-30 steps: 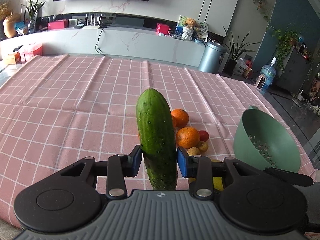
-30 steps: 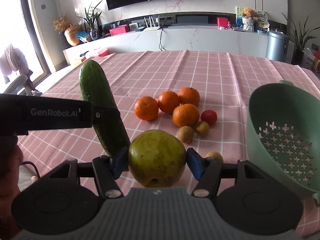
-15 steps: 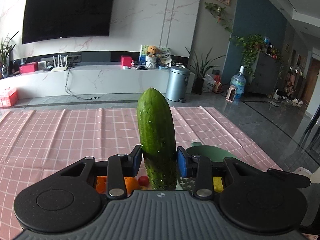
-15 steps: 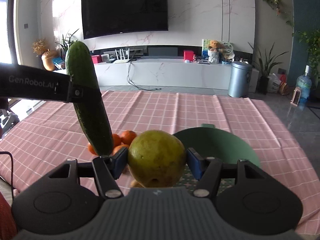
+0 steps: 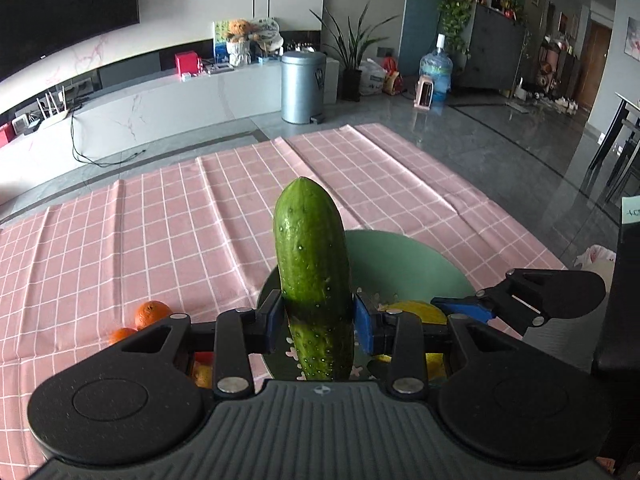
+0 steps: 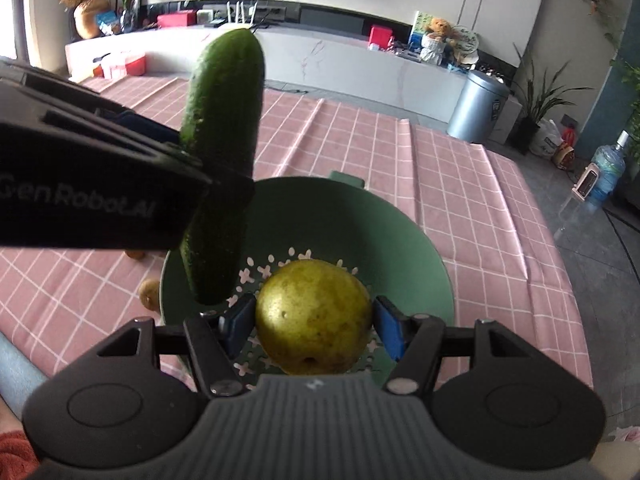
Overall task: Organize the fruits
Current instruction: 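Carry cucumber and pomelo into the green colander and open both tools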
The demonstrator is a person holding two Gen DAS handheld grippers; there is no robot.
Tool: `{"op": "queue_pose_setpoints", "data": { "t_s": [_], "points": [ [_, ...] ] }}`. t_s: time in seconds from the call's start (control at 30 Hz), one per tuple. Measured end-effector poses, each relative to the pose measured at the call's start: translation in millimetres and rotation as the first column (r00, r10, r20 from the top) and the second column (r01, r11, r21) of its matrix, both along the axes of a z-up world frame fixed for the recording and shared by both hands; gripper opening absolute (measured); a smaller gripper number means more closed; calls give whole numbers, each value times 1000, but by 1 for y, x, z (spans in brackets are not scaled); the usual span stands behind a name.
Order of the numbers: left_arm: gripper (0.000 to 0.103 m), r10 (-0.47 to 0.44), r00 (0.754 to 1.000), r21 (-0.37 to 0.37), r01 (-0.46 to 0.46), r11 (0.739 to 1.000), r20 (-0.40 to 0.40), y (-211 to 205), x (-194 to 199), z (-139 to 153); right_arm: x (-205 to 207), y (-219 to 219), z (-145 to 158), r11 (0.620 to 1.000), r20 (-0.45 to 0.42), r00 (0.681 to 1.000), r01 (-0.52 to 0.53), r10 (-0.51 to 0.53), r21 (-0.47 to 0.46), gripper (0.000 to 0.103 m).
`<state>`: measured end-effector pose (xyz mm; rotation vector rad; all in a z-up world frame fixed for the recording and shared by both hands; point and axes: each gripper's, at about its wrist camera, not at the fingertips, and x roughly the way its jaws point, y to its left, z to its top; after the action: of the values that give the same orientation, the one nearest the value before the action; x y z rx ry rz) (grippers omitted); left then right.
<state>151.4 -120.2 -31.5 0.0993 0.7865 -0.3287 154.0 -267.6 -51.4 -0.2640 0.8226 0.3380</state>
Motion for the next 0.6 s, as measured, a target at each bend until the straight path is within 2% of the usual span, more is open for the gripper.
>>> {"op": "queue_pose_setpoints", "data": {
  "t_s": [0.2, 0.37, 0.6],
  "points": [
    [42, -6, 997, 0, 6, 1000, -79, 5, 10, -20, 16, 4, -17, 998, -76, 995, -69, 69, 1, 60],
    [41, -15, 992, -10, 14, 1000, -129, 2, 21, -32, 24, 6, -24, 996, -115, 990, -85, 84, -7, 60],
    [41, -24, 991, -11, 23, 1000, -130, -1, 29, -36, 26, 5, -27, 997, -163, 984, -71, 74, 25, 61]
  ]
}}
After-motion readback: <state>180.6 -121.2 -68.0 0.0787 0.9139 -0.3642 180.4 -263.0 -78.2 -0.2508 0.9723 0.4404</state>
